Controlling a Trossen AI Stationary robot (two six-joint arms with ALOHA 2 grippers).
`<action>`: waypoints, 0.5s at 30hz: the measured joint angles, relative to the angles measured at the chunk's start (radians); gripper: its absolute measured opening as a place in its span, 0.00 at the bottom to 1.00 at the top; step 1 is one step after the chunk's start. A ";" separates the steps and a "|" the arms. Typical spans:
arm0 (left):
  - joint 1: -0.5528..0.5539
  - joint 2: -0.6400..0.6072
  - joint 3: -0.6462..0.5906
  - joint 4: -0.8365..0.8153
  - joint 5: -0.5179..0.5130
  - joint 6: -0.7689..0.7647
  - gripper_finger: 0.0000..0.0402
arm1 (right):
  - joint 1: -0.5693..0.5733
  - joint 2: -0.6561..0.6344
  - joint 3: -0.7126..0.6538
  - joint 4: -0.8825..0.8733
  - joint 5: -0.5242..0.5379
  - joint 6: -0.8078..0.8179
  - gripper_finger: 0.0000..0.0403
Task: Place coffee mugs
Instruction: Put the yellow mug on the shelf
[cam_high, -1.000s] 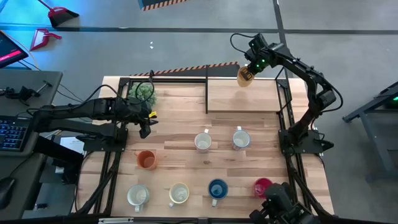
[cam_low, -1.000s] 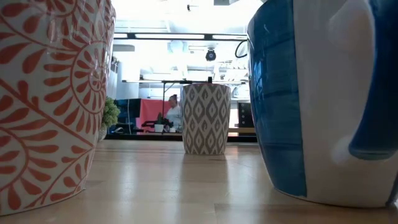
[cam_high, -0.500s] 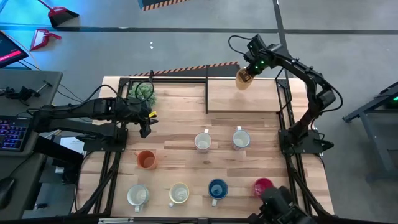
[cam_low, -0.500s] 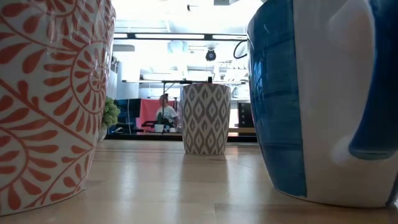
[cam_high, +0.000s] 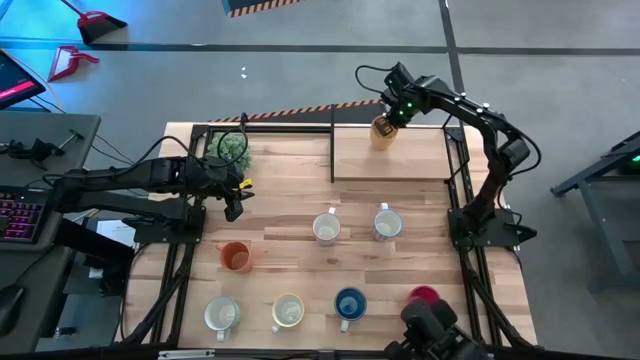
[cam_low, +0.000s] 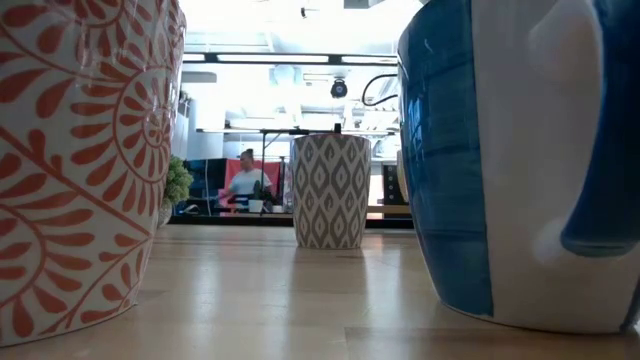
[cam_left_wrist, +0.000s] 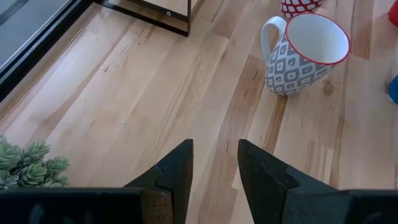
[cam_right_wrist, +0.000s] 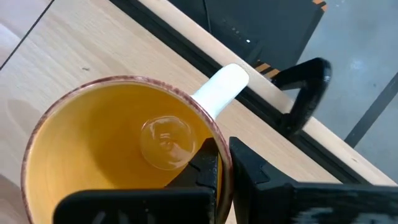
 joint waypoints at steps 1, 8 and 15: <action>0.000 0.000 0.000 0.000 0.000 0.000 0.29 | 0.003 0.005 0.000 0.004 0.001 -0.001 0.00; 0.000 0.000 0.000 0.000 0.000 0.000 0.29 | 0.003 0.013 0.000 0.038 -0.010 -0.001 0.00; 0.000 0.000 0.000 0.000 0.000 0.000 0.29 | 0.000 0.013 0.000 0.042 -0.013 0.000 0.00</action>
